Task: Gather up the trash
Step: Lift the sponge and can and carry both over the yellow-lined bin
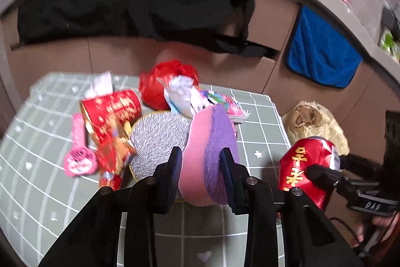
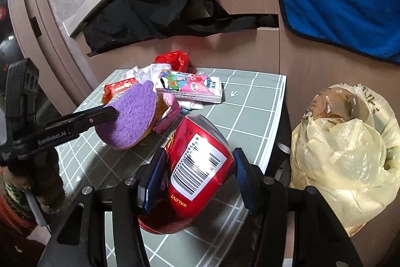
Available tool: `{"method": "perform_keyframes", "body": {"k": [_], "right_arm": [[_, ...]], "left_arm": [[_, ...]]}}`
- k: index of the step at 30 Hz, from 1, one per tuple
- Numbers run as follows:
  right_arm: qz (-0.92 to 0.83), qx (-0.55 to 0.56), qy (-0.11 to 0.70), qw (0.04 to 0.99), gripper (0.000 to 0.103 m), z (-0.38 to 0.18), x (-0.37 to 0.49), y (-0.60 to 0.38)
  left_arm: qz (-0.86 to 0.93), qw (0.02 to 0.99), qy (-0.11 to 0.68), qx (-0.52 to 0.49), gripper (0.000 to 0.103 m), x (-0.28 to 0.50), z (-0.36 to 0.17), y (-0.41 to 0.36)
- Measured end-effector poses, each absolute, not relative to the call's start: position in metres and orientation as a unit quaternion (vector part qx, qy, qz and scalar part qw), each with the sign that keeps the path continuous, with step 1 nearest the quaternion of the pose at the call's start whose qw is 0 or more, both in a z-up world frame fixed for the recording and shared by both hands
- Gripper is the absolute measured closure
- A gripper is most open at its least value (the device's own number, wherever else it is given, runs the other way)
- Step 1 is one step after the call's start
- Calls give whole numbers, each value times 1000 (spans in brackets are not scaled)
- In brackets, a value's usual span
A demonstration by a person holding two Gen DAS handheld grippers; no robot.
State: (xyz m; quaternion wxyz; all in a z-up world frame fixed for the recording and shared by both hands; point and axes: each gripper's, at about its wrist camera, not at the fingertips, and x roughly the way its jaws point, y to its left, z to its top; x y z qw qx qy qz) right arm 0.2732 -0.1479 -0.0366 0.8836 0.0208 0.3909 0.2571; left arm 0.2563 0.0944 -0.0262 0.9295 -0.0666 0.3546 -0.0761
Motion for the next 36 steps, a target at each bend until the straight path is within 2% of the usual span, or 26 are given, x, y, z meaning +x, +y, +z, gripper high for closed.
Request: {"method": "perform_keyframes", "body": {"k": [4, 17, 22, 25, 36], "right_arm": [[256, 21, 391, 884, 53, -35, 269, -146], [250, 50, 410, 876, 53, -34, 252, -161], [300, 54, 443, 843, 53, -21, 247, -163], [269, 18, 406, 873, 53, 2, 236, -167], [211, -5, 274, 938, 53, 65, 225, -192]], "left_arm": [[-67, 936, 343, -42, 71, 241, -23, 94], [-57, 942, 327, -56, 71, 187, -26, 107], [-54, 944, 319, -64, 71, 170, -21, 111], [-54, 950, 300, -67, 71, 160, -12, 109], [-62, 976, 206, -28, 71, 153, 45, 68]]}}
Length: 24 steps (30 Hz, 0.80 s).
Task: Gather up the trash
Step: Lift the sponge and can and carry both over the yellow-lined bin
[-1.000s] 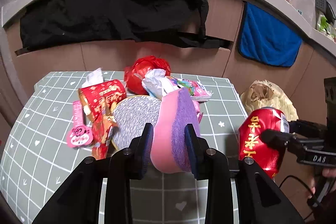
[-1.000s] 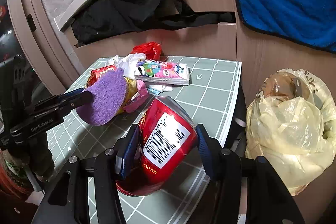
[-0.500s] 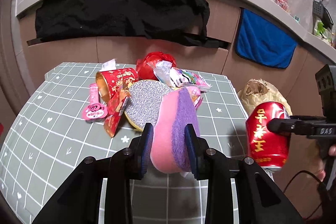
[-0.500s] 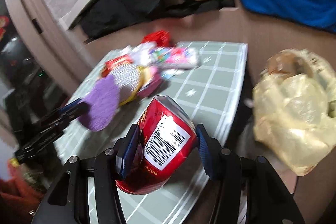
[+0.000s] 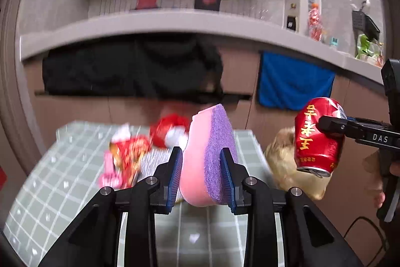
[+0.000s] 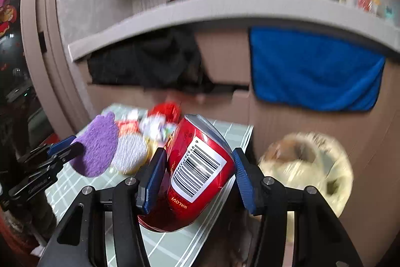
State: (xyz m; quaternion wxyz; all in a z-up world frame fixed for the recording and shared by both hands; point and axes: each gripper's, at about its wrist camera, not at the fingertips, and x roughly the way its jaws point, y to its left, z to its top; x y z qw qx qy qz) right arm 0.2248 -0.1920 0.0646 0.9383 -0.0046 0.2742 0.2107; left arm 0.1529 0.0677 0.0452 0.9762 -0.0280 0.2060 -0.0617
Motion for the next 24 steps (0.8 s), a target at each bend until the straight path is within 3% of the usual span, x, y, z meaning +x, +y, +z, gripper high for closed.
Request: {"method": "perform_keyframes", "body": {"k": [13, 24], "right_arm": [[96, -33, 168, 980, 53, 118, 254, -287], [22, -26, 194, 980, 53, 99, 292, -362]], "left_arm": [[-143, 975, 165, -33, 71, 237, 100, -37], [-198, 954, 225, -15, 71, 306, 69, -139]]}}
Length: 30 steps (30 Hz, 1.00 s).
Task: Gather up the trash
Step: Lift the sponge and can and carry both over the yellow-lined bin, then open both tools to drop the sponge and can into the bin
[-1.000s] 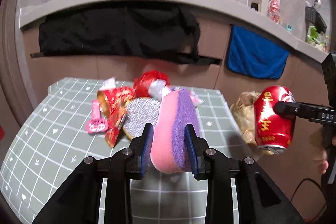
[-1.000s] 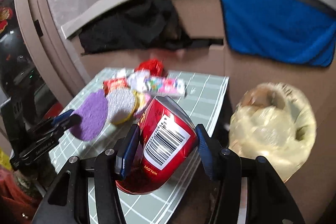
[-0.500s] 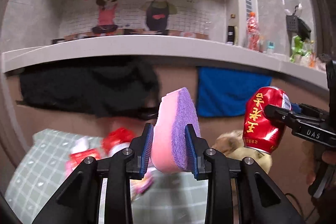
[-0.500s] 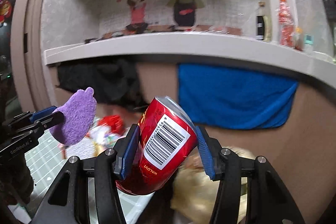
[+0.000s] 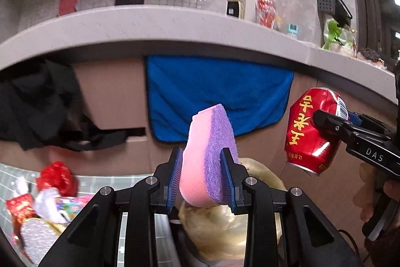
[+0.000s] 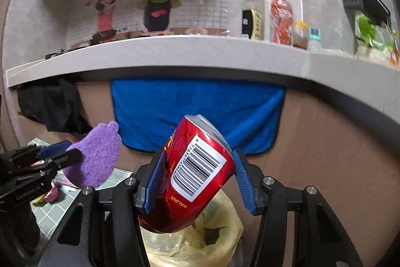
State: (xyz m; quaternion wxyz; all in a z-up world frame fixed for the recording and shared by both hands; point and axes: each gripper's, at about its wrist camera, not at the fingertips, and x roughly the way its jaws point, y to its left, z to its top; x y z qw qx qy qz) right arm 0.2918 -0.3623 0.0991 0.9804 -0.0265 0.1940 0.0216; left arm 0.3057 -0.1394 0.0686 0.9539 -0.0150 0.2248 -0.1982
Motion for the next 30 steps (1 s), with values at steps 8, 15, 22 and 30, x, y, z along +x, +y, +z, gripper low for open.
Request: {"method": "perform_keyframes", "body": {"k": [8, 15, 22, 30], "right_arm": [[3, -17, 193, 981, 53, 90, 306, -387], [12, 0, 207, 978, 52, 76, 325, -392], [61, 63, 308, 947, 48, 12, 371, -403], [46, 12, 328, 943, 48, -17, 358, -362]], "left_arm": [[-216, 943, 252, -23, 71, 330, 52, -163], [-240, 928, 283, -41, 69, 354, 35, -177], [-294, 853, 418, -105, 50, 407, -39, -171], [-228, 896, 378, -47, 45, 378, -24, -135]]}}
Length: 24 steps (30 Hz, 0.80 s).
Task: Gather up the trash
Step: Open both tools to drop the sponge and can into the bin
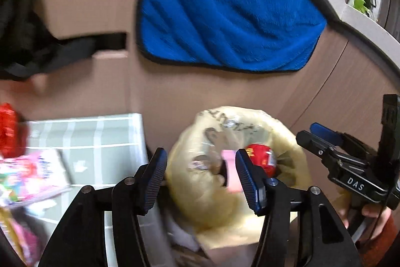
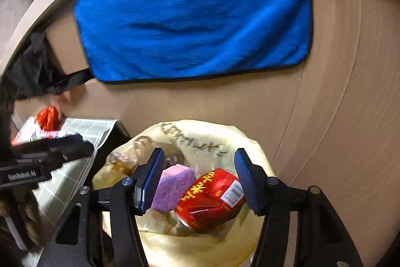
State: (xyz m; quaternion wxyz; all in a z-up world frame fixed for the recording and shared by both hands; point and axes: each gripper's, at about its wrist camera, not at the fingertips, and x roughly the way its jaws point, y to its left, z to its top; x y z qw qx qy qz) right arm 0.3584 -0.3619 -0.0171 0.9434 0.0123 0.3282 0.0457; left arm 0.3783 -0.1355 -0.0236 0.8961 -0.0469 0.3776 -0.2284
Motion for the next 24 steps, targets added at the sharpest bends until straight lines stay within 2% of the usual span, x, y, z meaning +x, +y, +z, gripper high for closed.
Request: {"method": "perform_keyframes", "body": {"k": [9, 17, 24], "right_arm": [[78, -34, 269, 959, 48, 32, 314, -281], [129, -47, 238, 961, 48, 67, 294, -195], [179, -45, 227, 956, 48, 74, 281, -117]], "left_arm": [[-155, 936, 312, -49, 45, 330, 22, -29], [-90, 952, 289, -48, 45, 288, 27, 79], [-32, 961, 266, -69, 45, 249, 22, 171]]}}
